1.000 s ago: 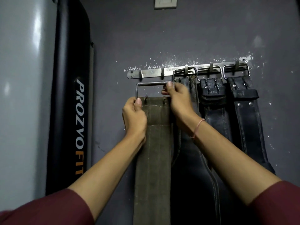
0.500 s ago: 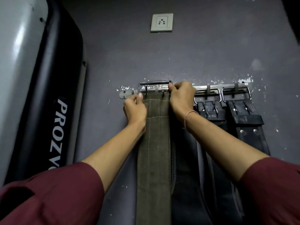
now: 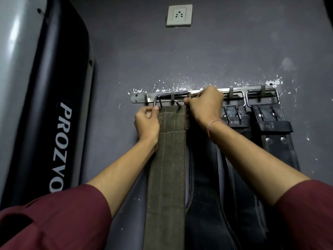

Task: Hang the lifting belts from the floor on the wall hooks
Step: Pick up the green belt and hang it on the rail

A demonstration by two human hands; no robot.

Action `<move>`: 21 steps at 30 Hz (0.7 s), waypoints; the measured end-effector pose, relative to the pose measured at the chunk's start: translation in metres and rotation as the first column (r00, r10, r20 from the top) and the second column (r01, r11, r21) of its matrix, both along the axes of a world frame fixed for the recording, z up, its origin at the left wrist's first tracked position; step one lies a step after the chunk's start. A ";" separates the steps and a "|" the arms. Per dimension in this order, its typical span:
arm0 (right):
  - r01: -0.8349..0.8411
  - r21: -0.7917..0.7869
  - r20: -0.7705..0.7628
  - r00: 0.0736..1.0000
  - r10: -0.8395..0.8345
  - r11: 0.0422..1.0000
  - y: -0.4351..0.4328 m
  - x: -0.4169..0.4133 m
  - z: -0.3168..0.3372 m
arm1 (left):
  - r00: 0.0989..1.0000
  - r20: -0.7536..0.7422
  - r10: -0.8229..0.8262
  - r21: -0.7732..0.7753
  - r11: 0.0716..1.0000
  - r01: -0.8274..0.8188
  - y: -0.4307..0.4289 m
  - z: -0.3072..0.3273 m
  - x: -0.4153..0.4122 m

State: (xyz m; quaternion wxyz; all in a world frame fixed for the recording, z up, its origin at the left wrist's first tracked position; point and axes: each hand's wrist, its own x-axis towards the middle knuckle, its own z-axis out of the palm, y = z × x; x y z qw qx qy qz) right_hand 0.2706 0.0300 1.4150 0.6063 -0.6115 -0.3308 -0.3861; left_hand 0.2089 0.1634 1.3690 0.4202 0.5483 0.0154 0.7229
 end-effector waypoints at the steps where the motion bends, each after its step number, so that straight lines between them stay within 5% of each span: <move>1: 0.020 0.009 0.026 0.999 -0.021 1.000 -0.001 -0.002 -0.006 | 1.000 -0.018 0.002 0.001 1.000 -0.002 -0.002 -0.001 -0.001; 11: -0.096 0.048 0.393 0.917 0.070 0.994 0.015 -0.013 -0.102 | 0.951 -0.261 0.168 0.022 0.986 -0.168 -0.026 -0.064 -0.020; 16: -0.087 -0.003 0.318 0.944 0.083 0.996 0.008 -0.035 -0.173 | 0.891 -0.318 0.323 0.095 0.946 -0.309 -0.033 -0.133 -0.040; 21: -0.207 -0.068 0.050 0.976 0.211 0.976 -0.016 -0.083 -0.275 | 0.895 -0.423 0.145 0.044 0.989 -0.140 -0.059 -0.220 -0.092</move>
